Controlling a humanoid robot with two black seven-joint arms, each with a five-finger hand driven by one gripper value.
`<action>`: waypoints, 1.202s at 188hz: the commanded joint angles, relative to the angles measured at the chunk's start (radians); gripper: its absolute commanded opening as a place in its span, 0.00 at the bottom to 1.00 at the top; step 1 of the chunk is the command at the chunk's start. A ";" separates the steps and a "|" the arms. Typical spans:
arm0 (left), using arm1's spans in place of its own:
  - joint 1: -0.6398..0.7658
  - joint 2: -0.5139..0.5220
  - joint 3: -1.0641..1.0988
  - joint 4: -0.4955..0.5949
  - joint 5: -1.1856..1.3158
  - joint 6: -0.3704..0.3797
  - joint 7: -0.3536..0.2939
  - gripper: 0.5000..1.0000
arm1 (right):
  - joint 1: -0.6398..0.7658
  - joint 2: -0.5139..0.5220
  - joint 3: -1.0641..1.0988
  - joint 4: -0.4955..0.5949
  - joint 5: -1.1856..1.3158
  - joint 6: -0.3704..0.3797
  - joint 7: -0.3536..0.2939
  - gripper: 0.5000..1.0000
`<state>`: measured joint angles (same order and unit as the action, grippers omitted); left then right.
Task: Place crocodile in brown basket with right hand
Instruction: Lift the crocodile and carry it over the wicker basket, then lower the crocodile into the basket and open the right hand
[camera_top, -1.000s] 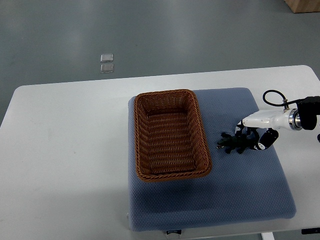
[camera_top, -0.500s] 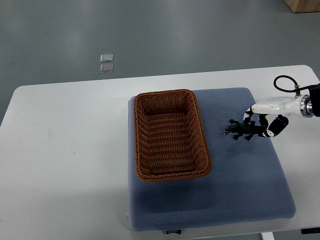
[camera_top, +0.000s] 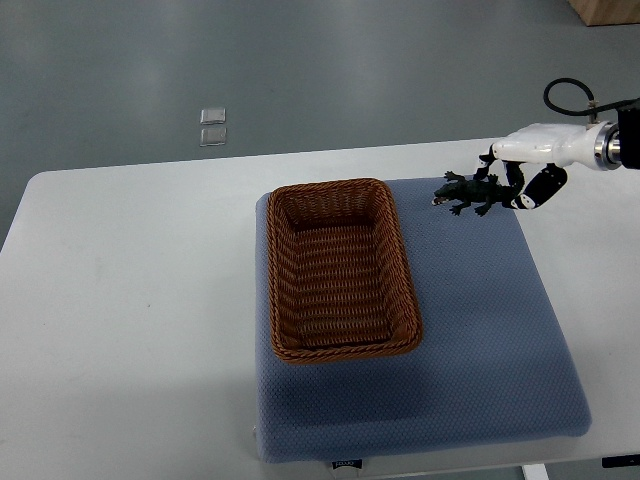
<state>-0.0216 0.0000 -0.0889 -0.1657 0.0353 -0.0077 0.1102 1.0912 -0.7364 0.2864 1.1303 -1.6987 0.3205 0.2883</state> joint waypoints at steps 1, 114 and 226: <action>0.000 0.000 0.000 0.000 0.000 0.000 0.000 1.00 | 0.038 0.083 -0.001 0.002 0.001 0.012 0.002 0.00; 0.000 0.000 0.000 0.000 0.000 0.000 0.000 1.00 | 0.010 0.387 -0.029 -0.086 -0.022 0.012 -0.008 0.05; 0.000 0.000 0.000 0.000 0.000 0.000 0.000 1.00 | -0.017 0.443 -0.038 -0.138 -0.030 -0.001 -0.021 0.36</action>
<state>-0.0213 0.0000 -0.0889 -0.1657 0.0353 -0.0077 0.1106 1.0743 -0.2938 0.2490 1.0005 -1.7298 0.3212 0.2670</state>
